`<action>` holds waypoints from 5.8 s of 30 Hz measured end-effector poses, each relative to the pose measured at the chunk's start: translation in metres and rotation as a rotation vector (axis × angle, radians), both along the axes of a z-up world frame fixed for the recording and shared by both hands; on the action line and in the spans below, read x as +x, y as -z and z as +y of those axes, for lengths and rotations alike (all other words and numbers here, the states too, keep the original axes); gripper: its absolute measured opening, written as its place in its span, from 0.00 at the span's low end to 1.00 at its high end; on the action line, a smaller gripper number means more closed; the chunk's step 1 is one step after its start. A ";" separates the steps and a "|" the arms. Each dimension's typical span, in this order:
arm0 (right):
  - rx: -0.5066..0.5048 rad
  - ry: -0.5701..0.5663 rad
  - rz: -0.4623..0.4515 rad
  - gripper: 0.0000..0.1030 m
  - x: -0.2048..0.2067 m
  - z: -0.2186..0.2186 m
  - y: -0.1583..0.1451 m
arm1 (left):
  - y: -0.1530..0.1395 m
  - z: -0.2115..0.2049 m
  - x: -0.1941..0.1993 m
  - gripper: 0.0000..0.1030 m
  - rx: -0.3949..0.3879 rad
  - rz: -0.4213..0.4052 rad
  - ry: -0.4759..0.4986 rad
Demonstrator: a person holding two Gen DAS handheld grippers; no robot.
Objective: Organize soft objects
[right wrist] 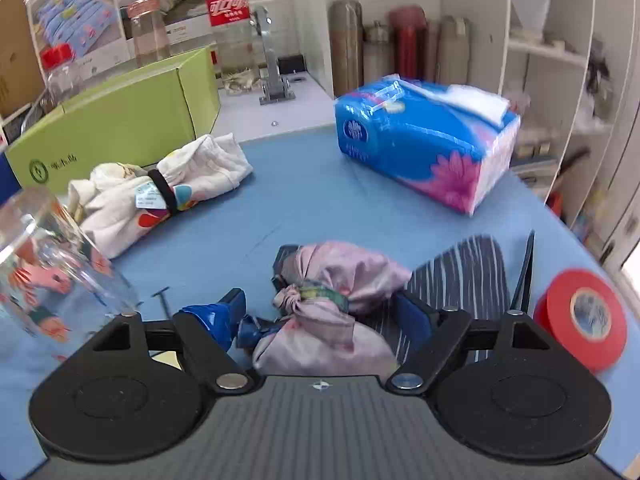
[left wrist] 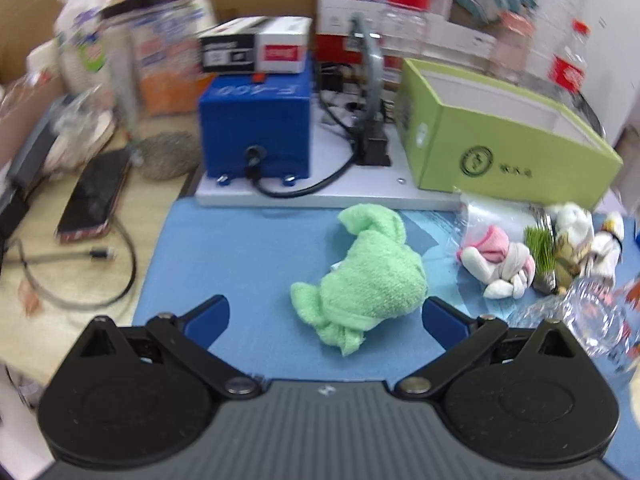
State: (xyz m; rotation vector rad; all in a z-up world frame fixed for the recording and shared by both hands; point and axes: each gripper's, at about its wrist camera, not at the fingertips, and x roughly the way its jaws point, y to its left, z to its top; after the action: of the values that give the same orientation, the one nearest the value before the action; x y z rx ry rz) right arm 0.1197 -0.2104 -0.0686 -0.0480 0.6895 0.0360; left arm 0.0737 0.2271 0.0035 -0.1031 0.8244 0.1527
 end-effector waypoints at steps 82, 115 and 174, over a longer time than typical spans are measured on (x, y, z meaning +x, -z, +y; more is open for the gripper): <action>0.213 -0.368 -0.216 0.54 0.034 0.067 -0.107 | -0.070 -0.049 0.002 0.73 -0.056 -0.197 0.061; 0.373 -0.068 -0.112 0.56 0.031 -0.010 -0.037 | 0.009 -0.070 0.128 0.84 -0.114 0.184 0.316; -0.129 -0.340 0.096 0.59 0.109 0.066 -0.036 | 0.031 0.006 0.066 0.99 -0.151 0.188 0.014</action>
State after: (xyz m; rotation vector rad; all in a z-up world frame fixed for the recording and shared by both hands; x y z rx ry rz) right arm 0.2290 -0.1445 -0.0321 -0.2884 0.7726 0.3216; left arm 0.1396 0.2335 -0.0271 -0.2279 1.0243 0.0878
